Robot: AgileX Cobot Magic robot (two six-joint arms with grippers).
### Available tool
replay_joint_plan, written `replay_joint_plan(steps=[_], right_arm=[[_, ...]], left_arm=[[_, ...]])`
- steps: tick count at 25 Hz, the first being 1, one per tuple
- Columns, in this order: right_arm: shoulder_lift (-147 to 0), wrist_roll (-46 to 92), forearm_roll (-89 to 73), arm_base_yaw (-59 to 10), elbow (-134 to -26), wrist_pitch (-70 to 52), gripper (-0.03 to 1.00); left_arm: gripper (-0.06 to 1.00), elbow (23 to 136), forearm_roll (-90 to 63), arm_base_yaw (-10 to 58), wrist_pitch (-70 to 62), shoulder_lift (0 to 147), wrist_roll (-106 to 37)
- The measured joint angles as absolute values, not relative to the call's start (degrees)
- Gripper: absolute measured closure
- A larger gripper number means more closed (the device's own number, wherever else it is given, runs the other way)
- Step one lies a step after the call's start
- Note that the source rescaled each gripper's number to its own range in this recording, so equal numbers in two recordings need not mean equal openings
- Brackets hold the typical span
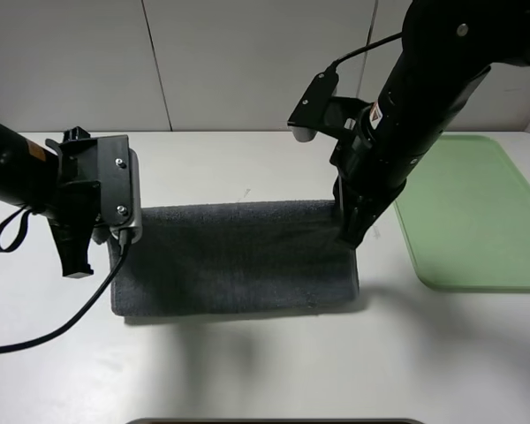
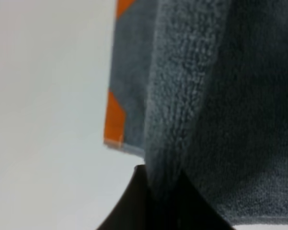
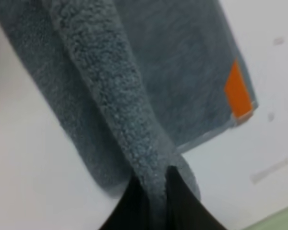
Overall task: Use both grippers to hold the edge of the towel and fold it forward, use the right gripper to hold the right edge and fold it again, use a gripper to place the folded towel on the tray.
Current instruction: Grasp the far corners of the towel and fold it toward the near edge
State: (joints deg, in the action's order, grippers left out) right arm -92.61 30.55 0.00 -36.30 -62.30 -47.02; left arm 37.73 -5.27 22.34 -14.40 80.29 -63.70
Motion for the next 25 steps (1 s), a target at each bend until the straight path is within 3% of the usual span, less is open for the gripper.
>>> replay_joint_plan(steps=[25], right_arm=[[-98.4, 31.0, 2.2, -35.8, -62.4, -42.9, 0.97]], left_arm=[[0.94, 41.2, -5.1, 21.1, -3.3, 93.8, -63.7]])
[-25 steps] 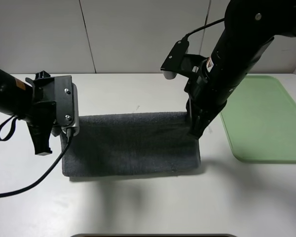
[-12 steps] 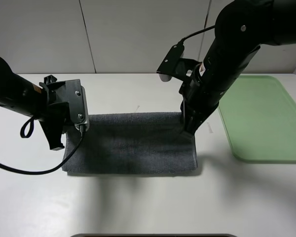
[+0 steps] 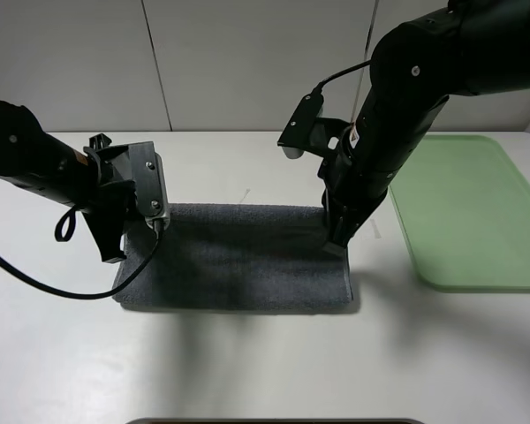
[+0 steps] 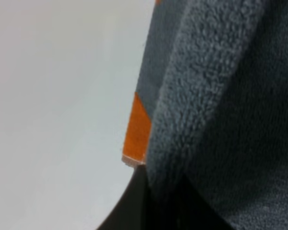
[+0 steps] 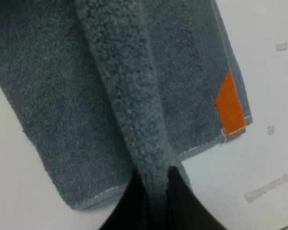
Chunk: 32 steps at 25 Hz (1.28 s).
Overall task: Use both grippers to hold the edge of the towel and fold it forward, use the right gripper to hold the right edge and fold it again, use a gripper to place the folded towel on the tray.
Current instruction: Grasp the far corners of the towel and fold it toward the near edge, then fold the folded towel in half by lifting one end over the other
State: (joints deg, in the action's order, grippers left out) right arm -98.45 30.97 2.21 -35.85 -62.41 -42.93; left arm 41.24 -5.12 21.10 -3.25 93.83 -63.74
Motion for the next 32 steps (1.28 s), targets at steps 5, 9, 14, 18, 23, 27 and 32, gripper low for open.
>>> replay_joint_plan(steps=[5, 9, 14, 18, 23, 27, 32], right_arm=[[-98.4, 31.0, 2.5, -35.8, -62.4, -42.7, 0.97], [-98.4, 30.3, 4.4, -35.8, -62.4, -42.4, 0.75], [-98.4, 26.0, 6.6, -35.3, -62.4, -40.6, 0.05], [-98.4, 24.8, 6.7, -35.3, -62.4, -38.8, -0.02], [-98.4, 24.6, 6.7, -35.3, -62.4, -37.9, -0.03], [-98.4, 24.6, 6.5, -35.3, -62.4, -37.9, -0.03], [-98.4, 24.6, 5.4, -35.3, -62.4, -37.9, -0.03]], left_arm=[[0.94, 41.2, -5.0, 21.1, -3.0, 93.8, -63.7], [0.81, 41.2, -5.0, 21.1, -2.6, 93.8, -63.7], [0.18, 41.2, -4.8, 20.5, -2.6, 93.8, -63.7], [-0.02, 41.2, -4.8, 20.5, -2.7, 93.8, -63.6], [-0.05, 41.2, -4.8, 20.5, -2.7, 93.8, -63.5], [-0.06, 41.2, -4.8, 20.5, -3.8, 93.8, -63.5], [-0.06, 41.2, -4.8, 20.5, -4.9, 92.9, -58.8]])
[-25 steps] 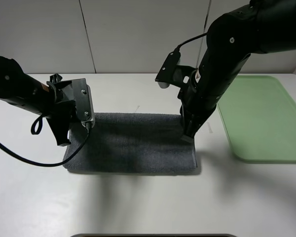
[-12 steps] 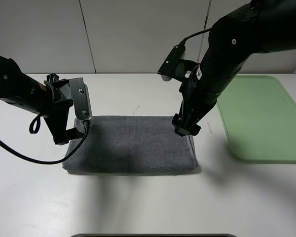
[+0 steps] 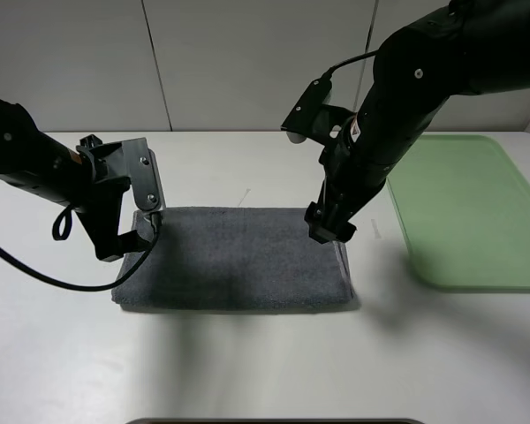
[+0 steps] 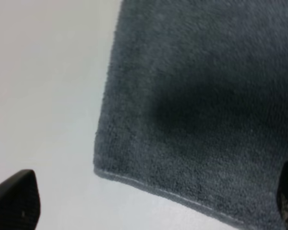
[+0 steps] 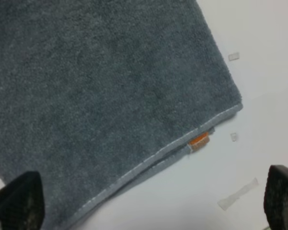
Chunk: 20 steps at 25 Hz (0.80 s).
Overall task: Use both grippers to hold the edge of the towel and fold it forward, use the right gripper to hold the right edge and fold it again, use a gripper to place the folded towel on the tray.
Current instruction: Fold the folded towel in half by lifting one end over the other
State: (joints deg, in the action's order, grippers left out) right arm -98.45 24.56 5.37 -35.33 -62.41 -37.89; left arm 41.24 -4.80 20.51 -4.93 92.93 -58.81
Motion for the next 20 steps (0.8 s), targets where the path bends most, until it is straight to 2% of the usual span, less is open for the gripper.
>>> replay_joint_plan(steps=[11, 20], right_arm=[[-95.4, 19.1, -0.4, -35.3, -62.4, -38.1, -0.03], [-94.6, 16.8, -2.2, -35.3, -62.4, -43.4, -0.03]], left_arm=[[-0.06, 41.2, -4.7, 20.5, -13.3, 77.6, -46.6], [-0.06, 41.2, -4.7, 20.5, -22.7, 63.5, -33.9]])
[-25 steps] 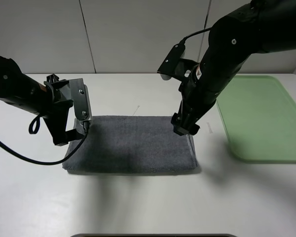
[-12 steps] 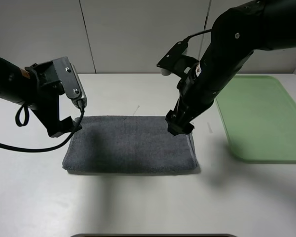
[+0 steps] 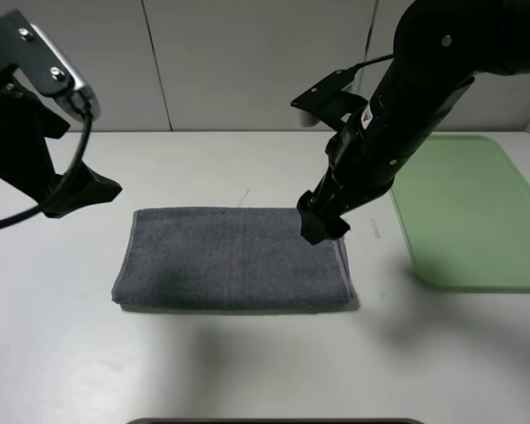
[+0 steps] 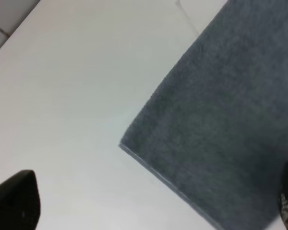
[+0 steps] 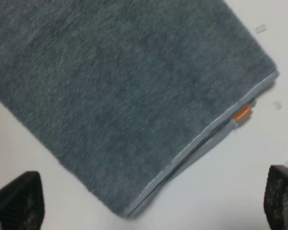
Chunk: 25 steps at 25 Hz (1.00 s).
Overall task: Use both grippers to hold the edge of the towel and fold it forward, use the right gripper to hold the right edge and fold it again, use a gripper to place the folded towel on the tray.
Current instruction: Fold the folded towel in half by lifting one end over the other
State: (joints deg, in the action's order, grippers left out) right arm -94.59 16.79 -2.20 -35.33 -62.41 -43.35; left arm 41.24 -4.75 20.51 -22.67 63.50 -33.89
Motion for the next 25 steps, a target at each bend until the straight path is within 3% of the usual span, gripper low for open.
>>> replay_joint_plan(steps=[15, 25], right_arm=[[-94.6, 16.7, -5.9, -35.3, -62.4, -44.7, -0.03], [-94.6, 16.7, -6.3, -35.3, -62.4, -44.8, -0.03]], left_arm=[[-0.06, 39.4, -4.7, 20.5, -42.5, 39.8, -19.6], [-0.06, 32.2, -4.7, 20.5, -46.6, 17.0, -7.9]])
